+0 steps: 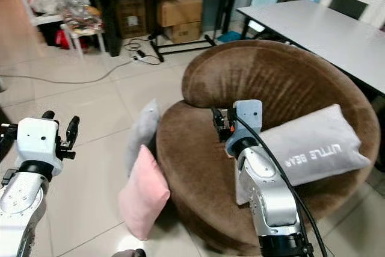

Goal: Move the pillow to the sofa from floor

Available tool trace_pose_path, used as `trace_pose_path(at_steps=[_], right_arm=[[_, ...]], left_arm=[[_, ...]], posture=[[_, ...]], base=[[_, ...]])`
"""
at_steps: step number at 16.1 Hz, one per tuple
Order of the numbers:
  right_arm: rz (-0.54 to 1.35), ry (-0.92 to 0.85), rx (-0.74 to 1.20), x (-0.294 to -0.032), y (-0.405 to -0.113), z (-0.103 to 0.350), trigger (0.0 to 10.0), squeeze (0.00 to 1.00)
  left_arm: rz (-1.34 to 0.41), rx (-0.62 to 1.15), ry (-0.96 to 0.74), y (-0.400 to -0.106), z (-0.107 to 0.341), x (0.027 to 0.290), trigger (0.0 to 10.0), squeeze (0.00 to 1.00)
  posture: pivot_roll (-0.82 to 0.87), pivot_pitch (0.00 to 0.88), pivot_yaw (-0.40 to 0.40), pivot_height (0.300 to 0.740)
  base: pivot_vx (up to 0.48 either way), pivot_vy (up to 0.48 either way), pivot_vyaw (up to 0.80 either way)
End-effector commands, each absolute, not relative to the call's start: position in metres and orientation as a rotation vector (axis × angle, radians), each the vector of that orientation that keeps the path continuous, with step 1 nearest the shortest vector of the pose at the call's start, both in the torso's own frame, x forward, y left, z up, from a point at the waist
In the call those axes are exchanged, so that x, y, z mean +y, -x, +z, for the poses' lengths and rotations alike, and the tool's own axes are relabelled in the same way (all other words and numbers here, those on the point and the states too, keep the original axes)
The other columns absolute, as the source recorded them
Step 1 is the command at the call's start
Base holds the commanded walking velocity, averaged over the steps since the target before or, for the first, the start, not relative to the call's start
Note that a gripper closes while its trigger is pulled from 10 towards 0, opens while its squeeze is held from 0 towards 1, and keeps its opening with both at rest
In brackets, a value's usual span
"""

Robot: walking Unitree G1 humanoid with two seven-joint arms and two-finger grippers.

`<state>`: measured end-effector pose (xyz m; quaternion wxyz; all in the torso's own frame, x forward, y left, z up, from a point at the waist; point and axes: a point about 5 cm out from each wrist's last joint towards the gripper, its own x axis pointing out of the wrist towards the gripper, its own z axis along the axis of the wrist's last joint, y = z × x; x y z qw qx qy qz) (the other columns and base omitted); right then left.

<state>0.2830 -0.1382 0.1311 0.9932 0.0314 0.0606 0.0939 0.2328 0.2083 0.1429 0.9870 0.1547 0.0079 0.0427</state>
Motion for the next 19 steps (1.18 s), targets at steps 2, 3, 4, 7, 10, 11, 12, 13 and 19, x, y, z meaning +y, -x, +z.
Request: trace_pose_path(at_steps=[2,3,4,7,10,11,12,13,19], right_arm=[[0.164,-0.052,0.126,-0.1441,-0.2851,0.1303,10.0,0.00],[0.164,-0.052,0.126,-0.1443,-0.2853,0.1303,10.0,0.00],[0.163,-0.052,0.126,-0.1444,-0.2852,0.1303,10.0,0.00],[0.161,-0.051,0.125,-0.1453,-0.2848,0.1305,10.0,0.00],[0.165,-0.050,0.126,-0.1446,-0.2855,0.1307,10.0,0.00],[0.166,-0.050,0.128,-0.1446,-0.2855,0.1306,10.0,0.00],[0.165,-0.051,0.129,-0.1446,-0.2856,0.1304,10.0,0.00],[0.163,-0.053,0.133,-0.1447,-0.2856,0.1297,10.0,0.00],[0.120,-0.042,0.150,-0.1497,-0.2858,0.1243,10.0,0.00]], left_arm=[[0.067,0.004,-0.313,-0.2358,0.1466,0.2055,10.0,0.00],[0.064,0.003,-0.313,-0.2361,0.1465,0.2053,10.0,0.00],[0.064,0.003,-0.314,-0.2361,0.1464,0.2052,10.0,0.00],[0.061,0.000,-0.312,-0.2359,0.1465,0.2044,10.0,0.00],[0.063,0.000,-0.312,-0.2357,0.1464,0.2043,10.0,0.00],[0.065,-0.004,-0.322,-0.2355,0.1470,0.2047,10.0,0.00],[0.065,-0.007,-0.330,-0.2356,0.1474,0.2047,10.0,0.00],[0.070,-0.011,-0.331,-0.2357,0.1479,0.2049,10.0,0.00],[0.116,-0.011,-0.335,-0.2351,0.1455,0.2126,10.0,0.00]], posture=[[0.00,0.000,-0.065,0.740],[0.00,0.000,-0.065,0.740],[0.00,0.000,-0.065,0.740],[0.00,0.000,-0.067,0.740],[0.00,0.000,-0.072,0.740],[0.00,0.000,-0.073,0.740],[0.00,0.000,-0.073,0.740],[0.00,0.000,-0.073,0.740],[0.00,0.000,-0.075,0.740]], base=[[0.000,0.459,0.00],[0.000,0.480,0.00],[0.000,0.480,0.00],[0.000,0.480,0.00],[0.000,0.480,0.00],[0.000,0.000,0.00],[0.000,0.000,0.00],[0.000,0.000,0.00],[0.000,0.000,0.00]])
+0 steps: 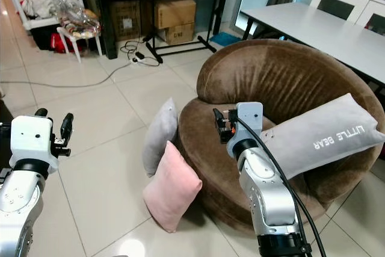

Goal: Move the pillow to the sofa from floor

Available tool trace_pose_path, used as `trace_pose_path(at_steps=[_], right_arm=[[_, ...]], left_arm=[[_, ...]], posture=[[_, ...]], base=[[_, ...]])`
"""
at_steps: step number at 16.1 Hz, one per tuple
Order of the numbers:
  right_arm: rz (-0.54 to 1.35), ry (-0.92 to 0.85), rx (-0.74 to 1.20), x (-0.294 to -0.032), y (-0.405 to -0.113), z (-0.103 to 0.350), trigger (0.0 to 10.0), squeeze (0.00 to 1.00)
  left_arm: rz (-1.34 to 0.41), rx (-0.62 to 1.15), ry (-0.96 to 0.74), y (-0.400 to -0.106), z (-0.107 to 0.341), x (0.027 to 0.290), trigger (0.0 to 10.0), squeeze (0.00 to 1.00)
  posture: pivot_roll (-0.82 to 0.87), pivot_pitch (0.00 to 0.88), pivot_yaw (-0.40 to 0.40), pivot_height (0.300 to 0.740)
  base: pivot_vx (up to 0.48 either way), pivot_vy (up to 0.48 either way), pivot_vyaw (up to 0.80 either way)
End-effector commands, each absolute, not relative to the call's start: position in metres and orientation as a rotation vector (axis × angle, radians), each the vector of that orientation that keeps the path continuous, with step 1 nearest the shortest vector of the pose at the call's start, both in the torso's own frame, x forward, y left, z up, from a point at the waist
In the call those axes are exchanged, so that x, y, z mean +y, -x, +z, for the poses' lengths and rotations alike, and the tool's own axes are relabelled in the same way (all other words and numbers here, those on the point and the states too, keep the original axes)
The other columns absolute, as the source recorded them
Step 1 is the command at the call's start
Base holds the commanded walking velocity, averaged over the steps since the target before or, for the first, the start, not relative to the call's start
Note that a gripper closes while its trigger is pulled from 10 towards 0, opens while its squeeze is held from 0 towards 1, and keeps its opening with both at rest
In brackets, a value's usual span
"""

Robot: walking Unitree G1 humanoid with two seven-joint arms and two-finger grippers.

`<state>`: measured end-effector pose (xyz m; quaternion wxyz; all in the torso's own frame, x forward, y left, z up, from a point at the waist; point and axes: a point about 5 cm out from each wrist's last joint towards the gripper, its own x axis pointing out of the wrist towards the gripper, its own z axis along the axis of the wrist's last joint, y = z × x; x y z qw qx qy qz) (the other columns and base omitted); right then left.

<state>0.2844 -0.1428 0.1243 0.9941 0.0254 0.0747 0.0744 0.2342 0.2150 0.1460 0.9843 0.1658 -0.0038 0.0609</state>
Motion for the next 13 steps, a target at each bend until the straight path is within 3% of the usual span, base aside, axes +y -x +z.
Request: trace_pose_path(at_steps=[1,6,7,8,9,10,13], right_arm=[[0.109,-0.026,0.162,-0.1506,-0.2855,0.1213,10.0,0.00],[0.087,-0.029,0.179,-0.1534,-0.2851,0.1171,10.0,0.00],[0.090,-0.035,0.179,-0.1534,-0.2853,0.1171,10.0,0.00],[0.091,-0.030,0.179,-0.1534,-0.2851,0.1168,10.0,0.27],[0.077,0.019,0.168,-0.1551,-0.2855,0.1169,10.0,1.00],[0.061,0.107,0.139,-0.1578,-0.2866,0.1178,10.0,1.00],[0.106,0.081,0.106,-0.1532,-0.2877,0.1210,10.0,1.00]], left_arm=[[0.103,-0.016,-0.333,-0.2338,0.1455,0.2124,10.0,0.00],[0.093,-0.017,-0.333,-0.2306,0.1428,0.2143,10.0,0.00],[0.088,-0.016,-0.316,-0.2303,0.1424,0.2145,10.0,0.10],[0.083,-0.018,-0.296,-0.2301,0.1423,0.2144,10.0,0.69],[0.087,-0.018,-0.282,-0.2304,0.1423,0.2148,10.0,0.99],[0.086,-0.020,-0.284,-0.2308,0.1426,0.2149,10.0,1.00],[0.079,-0.025,-0.281,-0.2316,0.1431,0.2144,10.0,1.00]], posture=[[0.00,0.000,-0.076,0.740],[0.01,0.000,-0.080,0.740],[0.01,0.000,-0.081,0.740],[0.01,0.000,-0.082,0.740],[0.01,0.000,-0.081,0.740],[0.01,0.000,-0.082,0.740],[0.01,0.000,-0.078,0.740]], base=[[0.000,0.000,0.00],[0.277,0.000,0.00],[0.300,0.000,0.00],[0.315,0.000,0.00],[0.315,0.000,0.00],[0.315,0.000,0.00],[0.320,0.000,0.00]])
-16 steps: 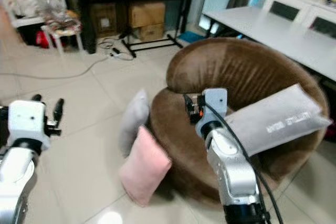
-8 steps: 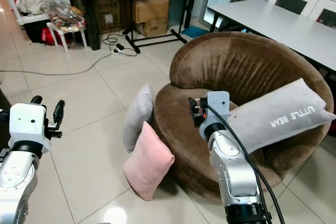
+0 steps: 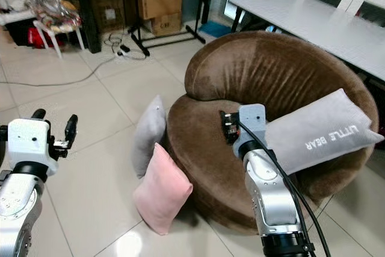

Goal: Move the pillow to the sofa from floor

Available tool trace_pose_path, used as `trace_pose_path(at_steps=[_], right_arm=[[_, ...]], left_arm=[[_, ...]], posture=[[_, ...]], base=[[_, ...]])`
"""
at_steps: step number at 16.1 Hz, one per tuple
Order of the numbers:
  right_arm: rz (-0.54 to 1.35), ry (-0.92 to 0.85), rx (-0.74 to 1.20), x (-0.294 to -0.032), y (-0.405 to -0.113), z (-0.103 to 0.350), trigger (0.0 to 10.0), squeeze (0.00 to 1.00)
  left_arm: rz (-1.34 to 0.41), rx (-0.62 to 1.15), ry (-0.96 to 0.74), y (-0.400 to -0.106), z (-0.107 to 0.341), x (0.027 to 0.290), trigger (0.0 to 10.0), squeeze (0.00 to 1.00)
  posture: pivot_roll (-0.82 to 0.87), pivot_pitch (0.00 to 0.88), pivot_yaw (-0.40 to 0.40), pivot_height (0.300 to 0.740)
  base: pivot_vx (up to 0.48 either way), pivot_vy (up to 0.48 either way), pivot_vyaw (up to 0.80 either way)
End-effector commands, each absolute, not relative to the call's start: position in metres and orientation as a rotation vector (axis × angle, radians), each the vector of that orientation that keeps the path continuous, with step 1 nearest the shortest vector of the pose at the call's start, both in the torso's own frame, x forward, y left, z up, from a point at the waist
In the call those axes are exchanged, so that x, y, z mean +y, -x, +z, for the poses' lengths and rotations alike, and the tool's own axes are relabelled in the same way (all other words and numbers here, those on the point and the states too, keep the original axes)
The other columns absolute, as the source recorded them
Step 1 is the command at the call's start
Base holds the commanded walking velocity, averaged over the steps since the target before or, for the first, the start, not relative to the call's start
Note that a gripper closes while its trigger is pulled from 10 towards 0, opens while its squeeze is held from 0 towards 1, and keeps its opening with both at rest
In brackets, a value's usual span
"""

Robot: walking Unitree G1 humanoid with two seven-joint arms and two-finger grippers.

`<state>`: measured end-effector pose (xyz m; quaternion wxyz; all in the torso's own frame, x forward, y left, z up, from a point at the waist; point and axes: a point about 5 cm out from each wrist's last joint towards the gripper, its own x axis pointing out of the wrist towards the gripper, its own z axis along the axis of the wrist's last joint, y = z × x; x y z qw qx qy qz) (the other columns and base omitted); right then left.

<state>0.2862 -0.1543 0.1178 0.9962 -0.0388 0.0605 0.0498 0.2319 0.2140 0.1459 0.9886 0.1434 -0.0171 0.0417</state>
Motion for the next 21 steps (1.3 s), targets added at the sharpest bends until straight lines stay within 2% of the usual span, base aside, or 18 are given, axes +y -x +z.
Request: trace_pose_path(at_steps=[1,5,9,15,16,17,21], right_arm=[[0.107,0.067,0.109,-0.153,-0.288,0.120,10.0,1.00],[0.097,0.060,0.091,-0.151,-0.288,0.120,10.0,1.00],[0.176,0.063,0.112,-0.146,-0.287,0.118,10.0,1.00],[0.120,0.049,0.135,-0.154,-0.291,0.114,10.0,1.00],[0.117,0.041,0.142,-0.154,-0.291,0.113,10.0,0.25],[0.117,0.034,0.144,-0.154,-0.292,0.113,10.0,0.00],[0.118,0.000,0.169,-0.153,-0.291,0.110,10.0,0.00]], left_arm=[[0.081,-0.029,-0.283,-0.232,0.144,0.215,10.0,1.00],[0.079,-0.030,-0.284,-0.232,0.144,0.215,10.0,1.00],[0.076,-0.030,-0.286,-0.233,0.144,0.215,10.0,1.00],[0.055,-0.024,-0.250,-0.237,0.144,0.210,10.0,1.00],[0.033,-0.003,-0.244,-0.238,0.143,0.207,10.0,1.00],[0.014,0.023,-0.248,-0.239,0.140,0.206,10.0,1.00],[0.012,0.021,-0.242,-0.240,0.140,0.205,10.0,1.00]], posture=[[0.01,0.000,-0.078,0.740],[0.01,0.000,-0.078,0.740],[0.01,0.000,-0.076,0.740],[-0.01,0.000,-0.073,0.740],[-0.01,0.000,-0.072,0.740],[-0.01,0.000,-0.071,0.740],[0.00,0.000,-0.074,0.735]], base=[[0.326,0.000,0.62],[0.323,0.000,0.20],[0.322,0.000,0.00],[0.261,0.000,0.07],[0.000,0.000,0.00],[0.000,0.000,0.00],[0.000,0.000,0.00]])
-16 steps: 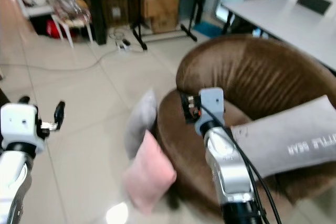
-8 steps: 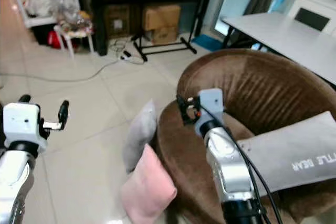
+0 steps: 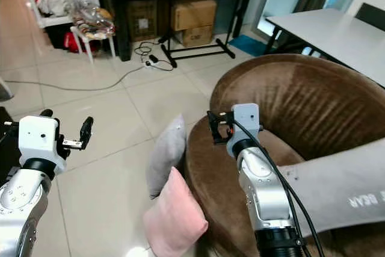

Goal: Move the pillow to the sofa from floor

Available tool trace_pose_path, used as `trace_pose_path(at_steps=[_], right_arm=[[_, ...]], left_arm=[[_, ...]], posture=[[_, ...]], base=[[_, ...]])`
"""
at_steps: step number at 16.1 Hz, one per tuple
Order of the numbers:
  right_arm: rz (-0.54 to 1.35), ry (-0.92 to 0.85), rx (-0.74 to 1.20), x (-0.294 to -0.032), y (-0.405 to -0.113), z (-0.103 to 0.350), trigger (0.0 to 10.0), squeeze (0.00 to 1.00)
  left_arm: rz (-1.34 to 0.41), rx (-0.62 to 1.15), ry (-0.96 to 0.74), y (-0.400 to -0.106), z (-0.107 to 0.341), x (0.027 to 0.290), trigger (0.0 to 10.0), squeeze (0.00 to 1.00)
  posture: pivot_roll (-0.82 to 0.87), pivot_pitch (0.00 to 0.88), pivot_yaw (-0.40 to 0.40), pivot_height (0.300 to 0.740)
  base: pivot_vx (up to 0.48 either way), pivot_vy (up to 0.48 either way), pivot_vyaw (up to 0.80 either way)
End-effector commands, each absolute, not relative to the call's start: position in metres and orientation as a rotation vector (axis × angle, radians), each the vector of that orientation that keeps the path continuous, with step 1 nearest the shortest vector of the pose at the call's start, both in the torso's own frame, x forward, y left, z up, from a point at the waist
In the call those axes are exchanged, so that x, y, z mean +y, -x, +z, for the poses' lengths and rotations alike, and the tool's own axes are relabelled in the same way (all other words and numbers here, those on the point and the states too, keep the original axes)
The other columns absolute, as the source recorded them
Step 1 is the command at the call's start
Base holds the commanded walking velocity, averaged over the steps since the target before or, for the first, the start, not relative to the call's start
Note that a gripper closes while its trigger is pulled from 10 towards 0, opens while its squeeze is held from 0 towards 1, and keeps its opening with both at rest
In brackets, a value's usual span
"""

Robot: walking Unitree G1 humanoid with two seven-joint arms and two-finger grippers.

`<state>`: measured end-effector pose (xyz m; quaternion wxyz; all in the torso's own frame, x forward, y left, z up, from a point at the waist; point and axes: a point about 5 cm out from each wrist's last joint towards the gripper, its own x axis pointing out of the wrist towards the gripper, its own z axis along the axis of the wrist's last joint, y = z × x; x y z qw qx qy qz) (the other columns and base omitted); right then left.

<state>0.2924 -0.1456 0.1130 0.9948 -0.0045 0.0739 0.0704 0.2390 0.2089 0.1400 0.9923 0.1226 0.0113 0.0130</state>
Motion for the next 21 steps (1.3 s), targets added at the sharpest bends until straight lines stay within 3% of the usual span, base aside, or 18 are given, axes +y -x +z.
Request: trace_pose_path(at_steps=[1,3,4,6,8,16,21], right_arm=[[0.116,-0.021,0.168,-0.153,-0.291,0.110,10.0,0.00],[0.119,-0.034,0.161,-0.152,-0.290,0.111,10.0,0.00],[0.122,-0.034,0.161,-0.152,-0.290,0.111,10.0,0.00],[0.122,-0.037,0.162,-0.151,-0.291,0.112,10.0,0.00],[0.126,-0.037,0.160,-0.150,-0.291,0.113,10.0,0.00],[0.140,-0.054,0.175,-0.148,-0.290,0.112,10.0,0.00],[0.172,-0.043,0.184,-0.145,-0.293,0.112,10.0,0.00]], left_arm=[[0.033,0.018,-0.250,-0.241,0.141,0.207,10.0,0.89],[0.042,0.028,-0.250,-0.242,0.141,0.209,10.0,0.88],[0.038,0.025,-0.255,-0.242,0.140,0.208,10.0,0.83],[0.035,-0.011,-0.262,-0.241,0.143,0.205,10.0,0.58],[0.094,0.000,-0.306,-0.243,0.141,0.210,10.0,0.46],[0.095,-0.008,-0.323,-0.243,0.138,0.209,10.0,0.48],[0.076,-0.017,-0.295,-0.239,0.138,0.210,10.0,0.51]], posture=[[0.00,0.000,-0.074,0.725],[0.00,0.000,-0.074,0.700],[0.00,0.000,-0.077,0.690],[0.00,0.000,-0.077,0.670],[0.00,0.000,-0.079,0.655],[0.01,0.000,-0.087,0.570],[0.02,0.000,-0.094,0.545]], base=[[0.000,0.000,0.00],[0.000,0.000,0.00],[0.000,0.000,0.00],[0.000,0.000,0.00],[0.000,0.000,0.00],[0.000,0.000,0.00],[0.000,0.000,0.00]])
